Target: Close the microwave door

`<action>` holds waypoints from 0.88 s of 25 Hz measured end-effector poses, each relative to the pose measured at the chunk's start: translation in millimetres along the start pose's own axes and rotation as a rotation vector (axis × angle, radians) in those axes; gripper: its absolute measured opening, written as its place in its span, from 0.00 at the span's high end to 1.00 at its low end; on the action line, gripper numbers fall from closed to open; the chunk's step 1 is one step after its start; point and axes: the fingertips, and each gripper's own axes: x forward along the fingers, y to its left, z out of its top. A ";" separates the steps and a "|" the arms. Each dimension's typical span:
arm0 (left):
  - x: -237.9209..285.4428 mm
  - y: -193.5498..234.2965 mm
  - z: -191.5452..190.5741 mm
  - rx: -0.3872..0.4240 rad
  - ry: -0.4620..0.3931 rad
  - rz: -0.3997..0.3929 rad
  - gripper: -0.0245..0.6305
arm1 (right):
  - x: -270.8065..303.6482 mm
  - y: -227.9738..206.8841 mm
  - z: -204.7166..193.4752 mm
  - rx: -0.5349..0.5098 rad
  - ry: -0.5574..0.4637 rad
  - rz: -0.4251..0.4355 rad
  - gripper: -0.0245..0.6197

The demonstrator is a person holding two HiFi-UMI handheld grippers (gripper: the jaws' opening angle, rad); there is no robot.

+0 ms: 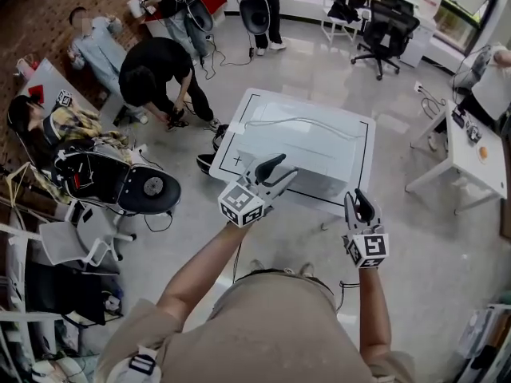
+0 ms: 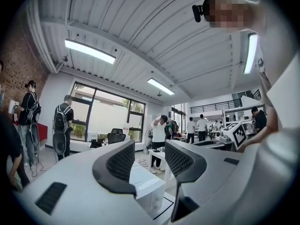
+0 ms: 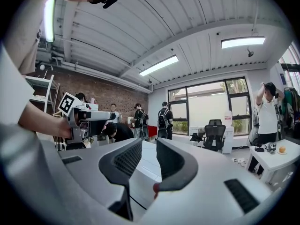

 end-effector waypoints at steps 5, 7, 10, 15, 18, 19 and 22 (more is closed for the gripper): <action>-32.1 10.4 3.7 -0.017 -0.035 0.020 0.66 | 2.0 16.8 5.3 -0.027 -0.007 0.008 0.83; -43.1 14.9 0.0 -0.021 -0.032 0.030 0.66 | 4.9 22.1 3.8 -0.029 -0.011 0.014 0.83; -60.0 23.6 -6.5 -0.026 -0.026 0.054 0.66 | 14.3 33.7 0.0 -0.020 -0.017 0.049 0.80; -83.0 30.2 -21.8 -0.037 -0.012 0.091 0.66 | 26.2 49.0 -11.0 -0.022 0.003 0.092 0.75; -93.2 31.4 -33.5 -0.045 0.002 0.111 0.66 | 28.3 54.5 -16.5 -0.028 0.007 0.103 0.75; -96.0 31.5 -37.3 -0.048 0.008 0.118 0.66 | 28.2 56.1 -18.0 -0.033 0.008 0.107 0.75; -102.9 29.8 -49.3 -0.056 0.034 0.137 0.66 | 27.0 60.5 -22.8 -0.038 0.015 0.116 0.75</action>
